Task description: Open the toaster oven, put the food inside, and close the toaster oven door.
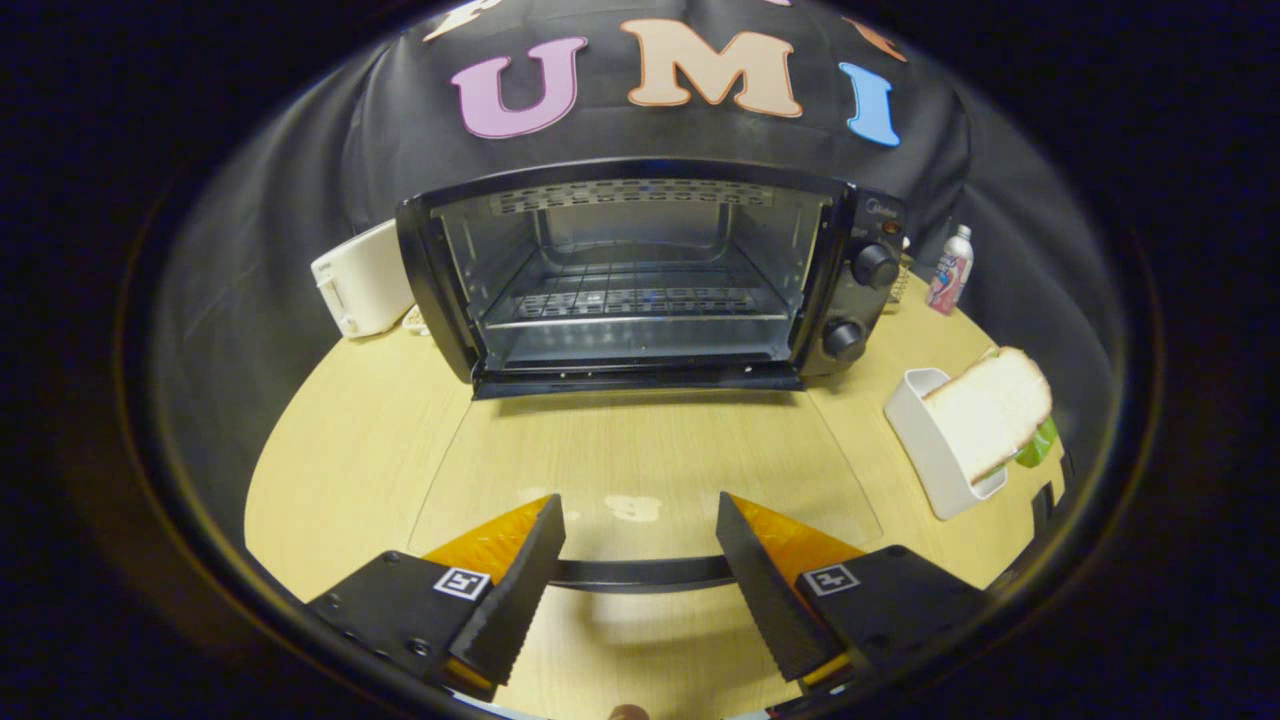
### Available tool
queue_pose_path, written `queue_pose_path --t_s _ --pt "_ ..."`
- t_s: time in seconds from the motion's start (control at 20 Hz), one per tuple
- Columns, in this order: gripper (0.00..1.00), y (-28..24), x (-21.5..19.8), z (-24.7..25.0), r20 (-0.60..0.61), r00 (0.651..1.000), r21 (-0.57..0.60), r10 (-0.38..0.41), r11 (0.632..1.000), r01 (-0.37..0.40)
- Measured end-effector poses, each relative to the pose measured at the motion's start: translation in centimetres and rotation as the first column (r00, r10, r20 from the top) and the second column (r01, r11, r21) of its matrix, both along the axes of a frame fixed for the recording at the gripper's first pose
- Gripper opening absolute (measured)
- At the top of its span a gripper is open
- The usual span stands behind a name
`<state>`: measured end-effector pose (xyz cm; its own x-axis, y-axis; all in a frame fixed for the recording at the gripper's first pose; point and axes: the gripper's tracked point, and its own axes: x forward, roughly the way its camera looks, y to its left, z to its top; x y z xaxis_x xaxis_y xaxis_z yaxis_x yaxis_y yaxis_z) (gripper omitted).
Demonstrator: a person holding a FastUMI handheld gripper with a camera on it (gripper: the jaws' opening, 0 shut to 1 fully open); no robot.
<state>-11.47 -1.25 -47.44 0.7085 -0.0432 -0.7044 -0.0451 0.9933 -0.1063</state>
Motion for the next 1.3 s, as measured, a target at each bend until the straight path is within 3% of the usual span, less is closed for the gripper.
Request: queue_pose_path --t_s 0.2,0.4,0.7,0.9,1.05,1.15,1.3 --pt "0.99 -3.6 1.9 3.0 0.062 0.997 -0.050 -0.045 0.998 0.048" --pt "0.98 -11.1 3.8 7.3 0.149 0.973 -0.118 -0.176 0.974 0.194" --pt "0.98 -23.3 3.8 11.2 0.234 0.884 -0.140 -0.405 0.886 0.443" --pt "0.98 -29.4 2.1 11.1 0.244 0.822 -0.104 -0.514 0.829 0.549" --pt "0.98 -31.4 1.9 9.2 0.222 0.798 -0.006 -0.559 0.818 0.575" --pt "0.98 -31.1 2.6 7.4 0.193 0.812 0.069 -0.550 0.834 0.548" --pt "0.97 -31.3 3.5 4.7 0.144 0.842 0.088 -0.520 0.854 0.513"
